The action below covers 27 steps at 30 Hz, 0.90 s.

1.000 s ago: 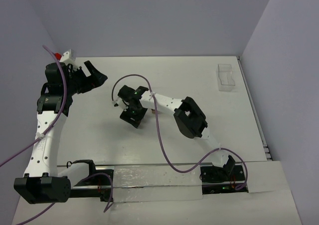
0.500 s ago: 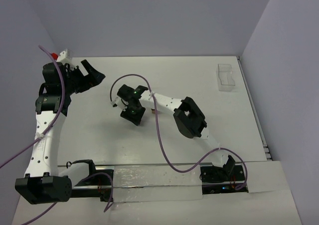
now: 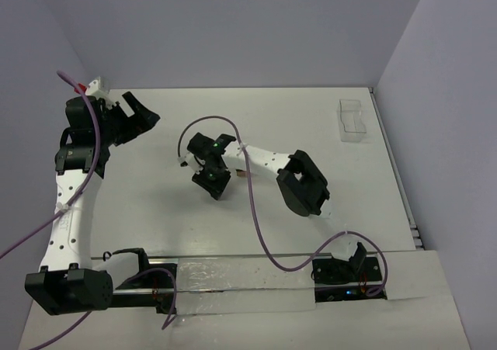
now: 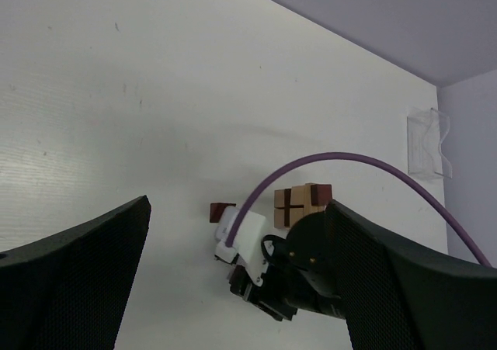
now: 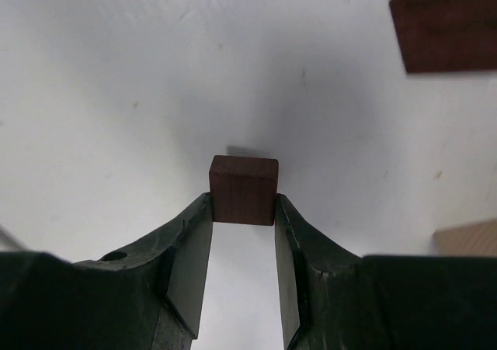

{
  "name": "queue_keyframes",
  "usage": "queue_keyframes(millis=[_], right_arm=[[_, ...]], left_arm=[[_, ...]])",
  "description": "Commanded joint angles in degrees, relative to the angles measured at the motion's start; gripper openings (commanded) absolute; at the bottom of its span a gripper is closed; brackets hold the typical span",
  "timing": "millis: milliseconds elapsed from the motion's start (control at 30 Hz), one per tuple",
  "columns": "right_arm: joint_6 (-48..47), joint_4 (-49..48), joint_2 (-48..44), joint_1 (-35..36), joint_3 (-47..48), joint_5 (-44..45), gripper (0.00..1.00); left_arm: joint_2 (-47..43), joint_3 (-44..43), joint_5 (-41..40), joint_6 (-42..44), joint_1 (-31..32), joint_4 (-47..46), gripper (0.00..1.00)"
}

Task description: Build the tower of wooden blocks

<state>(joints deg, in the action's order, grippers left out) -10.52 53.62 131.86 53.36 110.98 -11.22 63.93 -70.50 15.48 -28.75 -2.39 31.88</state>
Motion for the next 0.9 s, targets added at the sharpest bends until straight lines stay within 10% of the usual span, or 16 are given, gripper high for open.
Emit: queue_keyframes(millis=[0,500,867], right_arm=[[10.0,-1.9,-11.2,-0.4,-1.1,-0.4,0.0],[39.6,-3.3,-30.7,-2.8,-12.9,23.4,0.0],[44.2,-4.0,-28.8,-12.4,-15.9,14.2,0.0]], left_arm=[[0.3,-2.2,-0.6,-1.6,-1.4,-1.8,0.99],[-1.2,-0.9,-2.1,-1.9,-2.7,-2.0,0.99],[0.8,-1.5,-1.6,-2.5,-3.2,-2.3,0.99]])
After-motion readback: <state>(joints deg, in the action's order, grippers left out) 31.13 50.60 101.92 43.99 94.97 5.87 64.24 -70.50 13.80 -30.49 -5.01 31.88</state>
